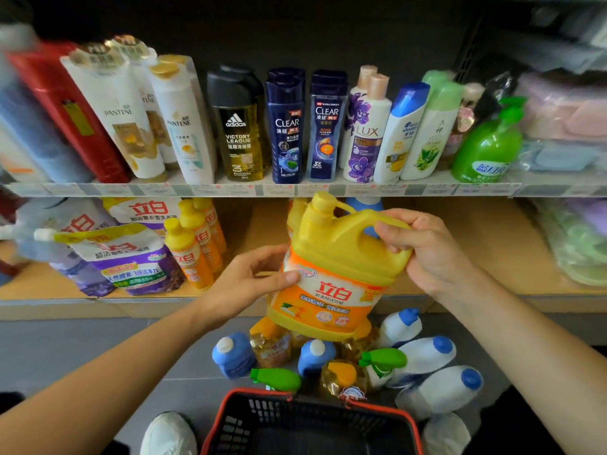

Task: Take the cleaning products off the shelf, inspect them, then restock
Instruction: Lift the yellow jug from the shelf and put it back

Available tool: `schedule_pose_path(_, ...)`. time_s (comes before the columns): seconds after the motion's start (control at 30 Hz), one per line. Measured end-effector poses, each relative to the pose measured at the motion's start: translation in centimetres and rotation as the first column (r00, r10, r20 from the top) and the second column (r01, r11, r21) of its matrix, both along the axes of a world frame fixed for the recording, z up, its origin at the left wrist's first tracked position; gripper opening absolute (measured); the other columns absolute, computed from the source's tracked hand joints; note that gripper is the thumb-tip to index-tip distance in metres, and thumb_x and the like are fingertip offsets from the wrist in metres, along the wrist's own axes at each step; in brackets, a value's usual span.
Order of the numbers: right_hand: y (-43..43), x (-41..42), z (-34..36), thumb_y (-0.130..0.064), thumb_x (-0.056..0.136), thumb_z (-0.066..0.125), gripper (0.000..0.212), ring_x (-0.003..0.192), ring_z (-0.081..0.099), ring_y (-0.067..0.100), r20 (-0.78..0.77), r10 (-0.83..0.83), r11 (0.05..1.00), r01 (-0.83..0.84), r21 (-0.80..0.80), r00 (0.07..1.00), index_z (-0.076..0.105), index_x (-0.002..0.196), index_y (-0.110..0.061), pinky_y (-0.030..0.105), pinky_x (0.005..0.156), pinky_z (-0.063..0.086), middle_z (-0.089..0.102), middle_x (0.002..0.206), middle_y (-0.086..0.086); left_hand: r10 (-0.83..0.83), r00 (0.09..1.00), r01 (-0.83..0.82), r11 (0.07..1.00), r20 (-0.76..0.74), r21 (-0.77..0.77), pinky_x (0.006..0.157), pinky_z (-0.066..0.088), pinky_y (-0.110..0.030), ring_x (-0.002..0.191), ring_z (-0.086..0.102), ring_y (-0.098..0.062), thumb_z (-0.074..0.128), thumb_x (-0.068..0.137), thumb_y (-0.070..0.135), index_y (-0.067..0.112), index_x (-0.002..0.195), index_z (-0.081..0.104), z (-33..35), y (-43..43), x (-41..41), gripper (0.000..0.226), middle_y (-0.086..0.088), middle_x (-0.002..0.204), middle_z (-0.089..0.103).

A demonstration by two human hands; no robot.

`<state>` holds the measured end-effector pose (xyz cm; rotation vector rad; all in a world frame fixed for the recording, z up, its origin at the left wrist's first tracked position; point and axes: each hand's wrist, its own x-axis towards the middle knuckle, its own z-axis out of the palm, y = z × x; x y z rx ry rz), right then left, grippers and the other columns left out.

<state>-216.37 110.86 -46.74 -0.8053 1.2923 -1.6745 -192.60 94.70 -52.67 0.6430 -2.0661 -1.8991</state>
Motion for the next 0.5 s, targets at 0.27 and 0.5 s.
schedule_pose_path(0.27,0.1,-0.4,0.2,-0.017,0.078,0.064,0.015,0.047,0.039,0.003,0.166,-0.145,0.988,0.152,-0.034,0.975,0.053,0.081,-0.007,0.015,0.05,0.041,0.037,0.046,-0.01,0.01,0.998,0.013,0.917,-0.055,0.399,0.101,0.054,-0.046,0.126,0.061,-0.036,0.092,0.068,0.029,0.008,0.141,0.051,-2.4,0.9,0.9,0.086,-0.016,0.136,0.064)
schedule_pose_path(0.5,0.5,-1.0,-1.0,-0.019,0.097,0.055,0.018,0.053,0.058,0.002,0.227,-0.105,0.99,0.124,-0.069,0.968,0.067,0.087,-0.01,0.016,0.056,0.052,0.055,0.054,-0.009,0.178,0.981,-0.132,0.894,-0.07,0.427,0.1,0.052,-0.044,0.123,0.064,-0.03,0.098,0.05,0.044,0.01,0.136,0.056,-2.3,2.2,0.3,0.101,-0.011,0.131,0.068)
